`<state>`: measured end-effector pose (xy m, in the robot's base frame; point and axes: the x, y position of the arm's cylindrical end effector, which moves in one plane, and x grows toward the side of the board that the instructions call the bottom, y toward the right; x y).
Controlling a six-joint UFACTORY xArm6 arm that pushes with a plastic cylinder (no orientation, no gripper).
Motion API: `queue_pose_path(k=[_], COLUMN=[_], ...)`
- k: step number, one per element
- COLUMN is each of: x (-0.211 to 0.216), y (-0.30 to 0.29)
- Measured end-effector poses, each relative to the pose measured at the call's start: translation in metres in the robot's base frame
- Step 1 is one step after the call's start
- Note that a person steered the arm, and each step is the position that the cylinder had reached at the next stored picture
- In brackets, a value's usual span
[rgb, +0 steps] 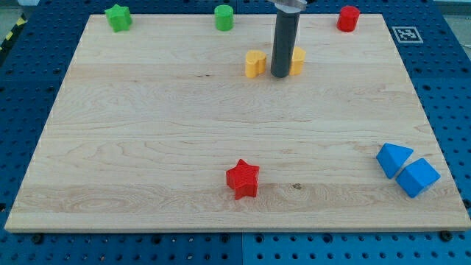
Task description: Move your arm towards top right
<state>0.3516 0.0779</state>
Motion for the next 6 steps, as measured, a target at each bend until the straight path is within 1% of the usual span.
queue_pose_path(k=[2,3,4,5,6], x=[-0.030,-0.028,-0.001,0.015,0.007], y=[0.024,0.028,0.066,0.120,0.167])
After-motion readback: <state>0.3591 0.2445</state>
